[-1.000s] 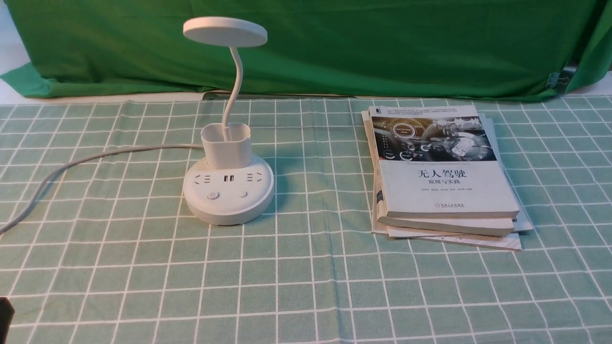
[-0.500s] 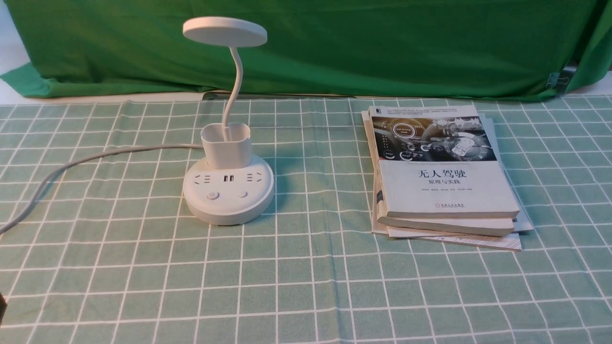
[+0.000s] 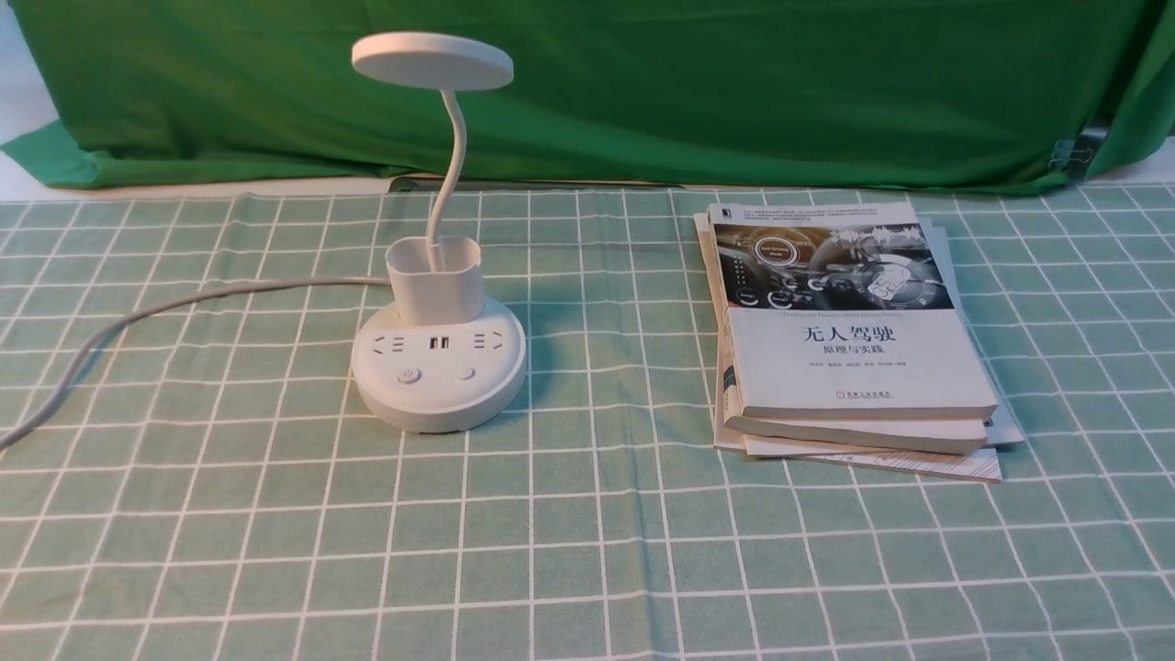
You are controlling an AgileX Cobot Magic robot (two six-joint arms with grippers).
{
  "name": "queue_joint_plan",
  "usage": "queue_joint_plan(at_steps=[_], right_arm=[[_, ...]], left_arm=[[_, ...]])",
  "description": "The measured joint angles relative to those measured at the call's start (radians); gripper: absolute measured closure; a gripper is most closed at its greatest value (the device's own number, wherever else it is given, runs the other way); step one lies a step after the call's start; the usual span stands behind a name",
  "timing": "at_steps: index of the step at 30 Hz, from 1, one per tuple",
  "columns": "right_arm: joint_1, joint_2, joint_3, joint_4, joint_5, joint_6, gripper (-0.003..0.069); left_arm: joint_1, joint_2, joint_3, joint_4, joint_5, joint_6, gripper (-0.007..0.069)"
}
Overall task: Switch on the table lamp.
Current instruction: 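Press the power button on the lamp base to turn the lamp on with the left gripper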
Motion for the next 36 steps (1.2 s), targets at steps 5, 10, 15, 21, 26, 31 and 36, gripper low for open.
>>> queue_joint_plan(at_steps=[5, 10, 15, 21, 26, 31, 36], right_arm=[[0.000, 0.000, 0.000, 0.000, 0.000, 0.001, 0.0419], [0.000, 0.000, 0.000, 0.000, 0.000, 0.001, 0.0419], [0.000, 0.000, 0.000, 0.000, 0.000, 0.001, 0.0419], [0.000, 0.000, 0.000, 0.000, 0.000, 0.001, 0.0419], [0.000, 0.000, 0.000, 0.000, 0.000, 0.001, 0.0419], [0.000, 0.000, 0.000, 0.000, 0.000, 0.001, 0.0419], [0.000, 0.000, 0.000, 0.000, 0.000, 0.001, 0.0419]], left_arm=[[0.000, 0.000, -0.001, 0.005, -0.200, -0.134, 0.0621], [0.000, 0.000, -0.192, 0.005, -0.117, -0.217, 0.0621], [0.000, 0.109, -0.500, 0.005, 0.149, -0.186, 0.0621], [0.000, 0.336, -0.740, 0.005, 0.585, -0.191, 0.0621], [0.000, 0.513, -0.761, -0.019, 0.833, -0.234, 0.0621], [0.000, 0.731, -0.760, -0.226, 1.045, -0.177, 0.0621], [0.000, 0.950, -0.762, -0.645, 1.224, 0.169, 0.0621]])
